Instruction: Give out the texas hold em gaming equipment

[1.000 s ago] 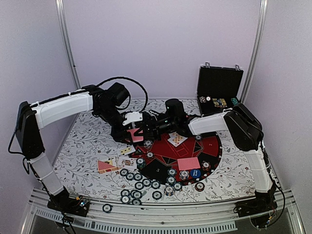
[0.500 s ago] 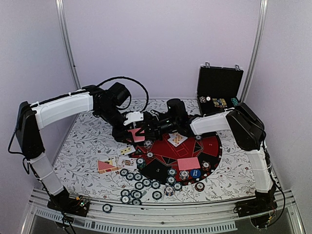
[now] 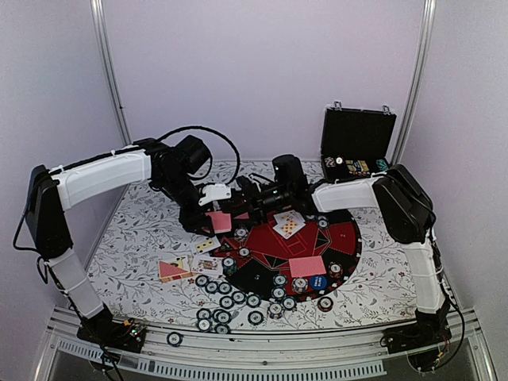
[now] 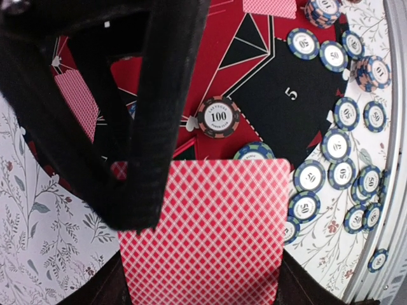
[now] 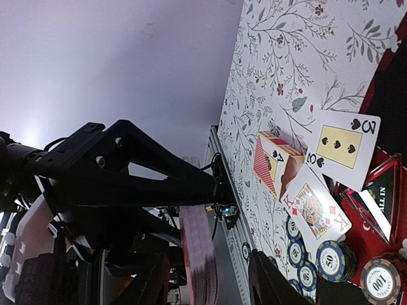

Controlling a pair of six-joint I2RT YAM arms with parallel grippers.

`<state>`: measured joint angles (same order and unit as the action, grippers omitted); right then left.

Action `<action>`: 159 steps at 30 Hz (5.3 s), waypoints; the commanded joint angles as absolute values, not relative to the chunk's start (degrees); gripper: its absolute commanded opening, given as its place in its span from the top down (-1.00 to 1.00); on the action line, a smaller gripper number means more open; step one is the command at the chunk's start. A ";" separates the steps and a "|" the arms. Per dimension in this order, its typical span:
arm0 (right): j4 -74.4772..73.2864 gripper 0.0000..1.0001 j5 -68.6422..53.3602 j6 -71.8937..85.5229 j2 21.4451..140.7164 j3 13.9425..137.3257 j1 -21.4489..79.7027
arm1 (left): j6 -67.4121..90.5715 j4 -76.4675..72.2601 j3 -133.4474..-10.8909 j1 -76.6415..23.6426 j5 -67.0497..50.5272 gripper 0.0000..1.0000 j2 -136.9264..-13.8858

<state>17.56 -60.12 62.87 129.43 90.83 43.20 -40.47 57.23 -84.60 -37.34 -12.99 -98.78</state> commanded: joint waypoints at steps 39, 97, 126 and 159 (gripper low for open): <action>8.68 0.34 -56.13 55.56 129.36 90.73 44.18 | -39.65 58.27 -86.62 -37.18 -12.28 0.04 -98.96; 2.85 0.78 -54.86 52.01 126.77 89.93 43.79 | -38.68 58.79 -86.50 -37.18 -10.88 0.02 -99.76; 1.42 1.00 -57.90 49.04 118.32 81.14 37.87 | -38.32 58.01 -85.31 -37.13 -9.17 0.03 -100.18; -62.50 1.00 19.80 17.47 118.59 110.28 42.49 | -36.82 56.96 -80.29 -35.09 -9.67 0.03 -96.44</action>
<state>-54.26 6.09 18.79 112.27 106.63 39.18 -37.45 57.65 -81.32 -35.88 -7.68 -99.85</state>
